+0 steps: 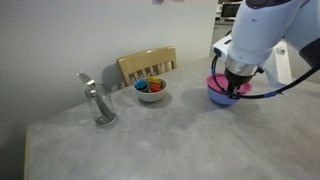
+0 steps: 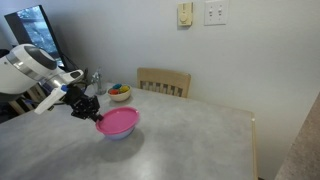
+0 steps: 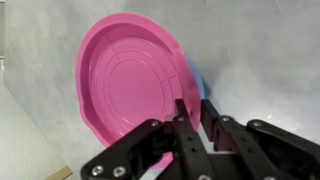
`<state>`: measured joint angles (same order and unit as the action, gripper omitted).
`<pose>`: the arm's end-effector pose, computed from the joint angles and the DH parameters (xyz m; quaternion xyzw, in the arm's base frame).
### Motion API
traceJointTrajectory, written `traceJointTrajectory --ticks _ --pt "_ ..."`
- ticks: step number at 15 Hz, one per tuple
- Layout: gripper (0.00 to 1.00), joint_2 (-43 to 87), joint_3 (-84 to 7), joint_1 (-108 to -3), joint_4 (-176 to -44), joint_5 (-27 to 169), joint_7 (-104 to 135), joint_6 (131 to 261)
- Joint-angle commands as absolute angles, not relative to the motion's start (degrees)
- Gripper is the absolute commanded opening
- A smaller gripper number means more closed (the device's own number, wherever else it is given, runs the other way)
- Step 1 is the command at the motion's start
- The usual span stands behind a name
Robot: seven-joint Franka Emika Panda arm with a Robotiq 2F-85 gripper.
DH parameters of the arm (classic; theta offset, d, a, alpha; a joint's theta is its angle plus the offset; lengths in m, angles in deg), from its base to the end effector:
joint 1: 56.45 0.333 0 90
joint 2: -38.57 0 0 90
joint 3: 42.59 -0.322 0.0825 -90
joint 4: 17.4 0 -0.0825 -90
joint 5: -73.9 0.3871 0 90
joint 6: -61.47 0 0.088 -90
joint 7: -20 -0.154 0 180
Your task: Place the pink plate on the blue bowl
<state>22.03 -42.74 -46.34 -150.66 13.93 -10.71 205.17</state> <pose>0.5115 0.0748 0.1677 0.9255 0.2577 0.0527 0.2725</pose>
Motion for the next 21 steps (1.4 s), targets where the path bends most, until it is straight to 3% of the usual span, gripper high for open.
traceJointTrajectory --ticks 1,8,14,21 --pt "0.52 23.76 -44.06 -47.36 -152.53 16.97 -8.25 203.82" --pt "0.99 28.17 -45.22 -48.37 -155.31 28.6 2.86 204.44" --pt "1.0 36.44 -44.69 -50.76 -155.41 41.09 13.78 203.33" --pt "1.0 39.89 -40.55 -56.18 -149.8 67.56 35.93 185.3"
